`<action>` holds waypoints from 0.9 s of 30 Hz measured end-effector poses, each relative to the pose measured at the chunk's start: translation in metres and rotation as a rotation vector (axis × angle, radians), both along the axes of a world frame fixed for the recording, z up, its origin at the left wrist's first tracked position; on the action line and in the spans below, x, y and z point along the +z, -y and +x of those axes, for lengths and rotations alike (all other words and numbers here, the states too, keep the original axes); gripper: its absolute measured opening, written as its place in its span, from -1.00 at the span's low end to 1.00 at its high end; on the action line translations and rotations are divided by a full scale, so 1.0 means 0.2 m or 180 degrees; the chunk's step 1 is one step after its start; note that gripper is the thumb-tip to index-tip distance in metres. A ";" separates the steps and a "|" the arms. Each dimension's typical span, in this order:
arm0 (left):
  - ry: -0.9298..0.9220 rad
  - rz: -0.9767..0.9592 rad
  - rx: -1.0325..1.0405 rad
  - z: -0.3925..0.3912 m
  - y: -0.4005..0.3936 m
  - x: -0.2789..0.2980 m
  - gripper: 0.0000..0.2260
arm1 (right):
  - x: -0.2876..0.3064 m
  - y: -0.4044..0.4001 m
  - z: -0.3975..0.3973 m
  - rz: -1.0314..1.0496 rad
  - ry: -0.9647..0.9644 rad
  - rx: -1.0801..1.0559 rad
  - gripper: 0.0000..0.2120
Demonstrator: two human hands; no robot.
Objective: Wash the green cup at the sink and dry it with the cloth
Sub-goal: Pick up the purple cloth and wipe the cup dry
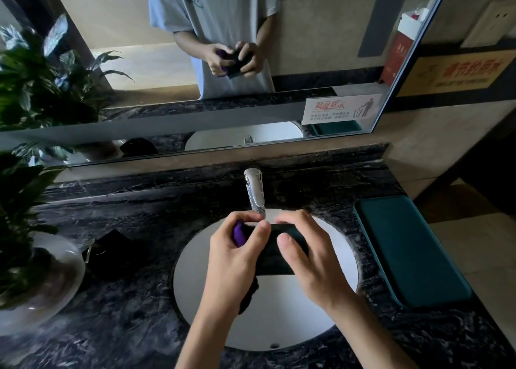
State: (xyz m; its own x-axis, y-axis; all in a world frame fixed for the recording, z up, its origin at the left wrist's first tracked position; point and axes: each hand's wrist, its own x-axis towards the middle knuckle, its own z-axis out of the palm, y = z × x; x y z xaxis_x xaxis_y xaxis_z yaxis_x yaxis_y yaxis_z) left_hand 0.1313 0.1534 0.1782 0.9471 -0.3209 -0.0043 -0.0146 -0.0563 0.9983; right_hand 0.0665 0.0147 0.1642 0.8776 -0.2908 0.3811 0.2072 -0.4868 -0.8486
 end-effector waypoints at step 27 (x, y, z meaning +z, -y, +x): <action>0.0240 -0.0040 0.0040 0.02 0.04 -0.01 -0.80 | 0.03 0.03 0.04 0.0962 -0.0750 0.0203 -0.54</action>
State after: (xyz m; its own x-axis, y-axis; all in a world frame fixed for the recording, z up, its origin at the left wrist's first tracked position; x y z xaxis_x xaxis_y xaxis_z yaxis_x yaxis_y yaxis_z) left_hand 0.1353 0.1451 0.1758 0.9485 -0.3086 0.0713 -0.0893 -0.0445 0.9950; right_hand 0.0740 0.0082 0.1706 0.9508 -0.3013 0.0724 0.0112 -0.2000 -0.9797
